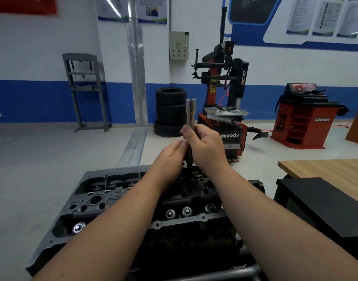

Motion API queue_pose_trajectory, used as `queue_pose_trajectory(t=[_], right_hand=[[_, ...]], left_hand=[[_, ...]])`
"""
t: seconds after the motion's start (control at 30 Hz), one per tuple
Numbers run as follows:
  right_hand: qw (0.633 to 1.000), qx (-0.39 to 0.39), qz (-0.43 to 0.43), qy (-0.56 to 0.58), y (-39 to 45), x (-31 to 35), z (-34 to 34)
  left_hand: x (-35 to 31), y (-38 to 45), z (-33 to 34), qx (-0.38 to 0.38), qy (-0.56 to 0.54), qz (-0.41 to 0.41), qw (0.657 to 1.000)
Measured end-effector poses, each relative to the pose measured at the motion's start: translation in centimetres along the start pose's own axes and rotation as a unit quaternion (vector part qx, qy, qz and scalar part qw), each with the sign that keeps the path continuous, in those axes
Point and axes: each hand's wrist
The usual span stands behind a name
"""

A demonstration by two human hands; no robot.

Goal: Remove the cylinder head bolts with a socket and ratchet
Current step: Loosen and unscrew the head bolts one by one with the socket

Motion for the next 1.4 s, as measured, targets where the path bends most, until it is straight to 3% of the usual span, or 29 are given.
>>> queue_pose_trajectory(t=[0.17,0.33,0.5,0.7,0.87,1.03,1.27,1.4], right_hand=[[1.000,0.022,-0.004,-0.002,-0.14,0.03,0.30],[0.997,-0.044,-0.040,-0.043,-0.02,-0.16,0.09],[0.998,-0.008,-0.038,-0.045,-0.11,-0.13,0.32],[0.998,-0.019,-0.048,-0.039,-0.05,0.00,0.18],[0.999,-0.010,-0.030,-0.033,0.01,0.03,0.09],[0.999,0.010,-0.027,-0.019,-0.10,0.10,0.36],[0.999,-0.001,-0.032,-0.026,-0.01,-0.07,0.26],[1.000,0.015,-0.022,-0.001,-0.07,0.14,0.39]], left_hand=[[-0.16,-0.04,-0.26,-0.016,0.055,0.032,0.998],[0.00,0.17,-0.36,-0.052,0.031,0.035,0.998],[-0.16,-0.12,0.03,-0.005,0.004,0.018,1.000],[0.04,0.25,-0.36,-0.045,0.047,0.037,0.997],[-0.18,-0.12,0.03,-0.007,-0.002,0.014,1.000],[-0.20,0.05,-0.19,-0.024,0.048,0.039,0.998],[-0.43,-0.05,-0.02,-0.032,-0.012,0.035,0.999],[-0.66,-0.13,-0.13,-0.028,0.027,0.047,0.998]])
Point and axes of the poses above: each hand's wrist, its own y-axis towards the middle knuckle, its own z-axis out of the palm, x = y × z, and after that the axes turned 8 degrees about -y, right-handed
